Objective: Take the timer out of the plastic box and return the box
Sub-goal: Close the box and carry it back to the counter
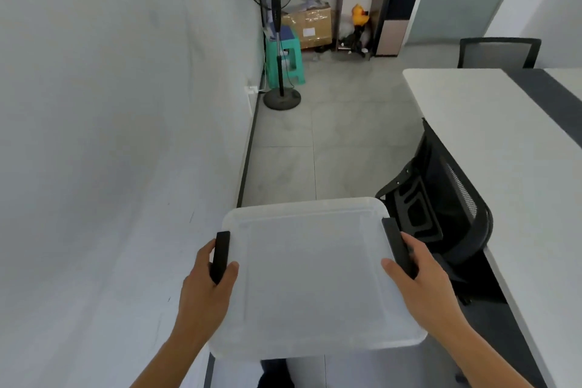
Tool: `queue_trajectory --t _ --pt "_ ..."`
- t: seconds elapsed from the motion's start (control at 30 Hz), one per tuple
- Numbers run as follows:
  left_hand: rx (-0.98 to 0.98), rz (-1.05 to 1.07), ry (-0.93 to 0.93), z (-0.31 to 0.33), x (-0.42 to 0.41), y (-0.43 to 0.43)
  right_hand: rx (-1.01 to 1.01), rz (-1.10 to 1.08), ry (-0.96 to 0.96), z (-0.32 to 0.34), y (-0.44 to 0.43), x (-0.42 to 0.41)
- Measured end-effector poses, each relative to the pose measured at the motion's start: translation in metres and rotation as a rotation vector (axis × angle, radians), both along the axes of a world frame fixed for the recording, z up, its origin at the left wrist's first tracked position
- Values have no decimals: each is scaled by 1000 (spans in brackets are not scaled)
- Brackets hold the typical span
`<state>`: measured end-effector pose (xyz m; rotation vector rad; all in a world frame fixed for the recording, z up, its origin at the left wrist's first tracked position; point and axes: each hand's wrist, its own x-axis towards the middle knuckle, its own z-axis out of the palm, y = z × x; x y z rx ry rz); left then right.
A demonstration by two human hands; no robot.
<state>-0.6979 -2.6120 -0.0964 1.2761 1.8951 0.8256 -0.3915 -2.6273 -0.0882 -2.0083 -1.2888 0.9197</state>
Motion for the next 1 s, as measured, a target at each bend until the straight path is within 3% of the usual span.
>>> queue_trajectory --t 0.23,0.6,1.0 --pt "2 -44 -47 -24 -9 192 -15 -70 -11 -20 173 -11" --pt "8 -264 -27 8 10 481 -5 -298 31 -6 397 -2" --pt "9 -249 -24 8 78 776 15 -273 49 -5 700 64"
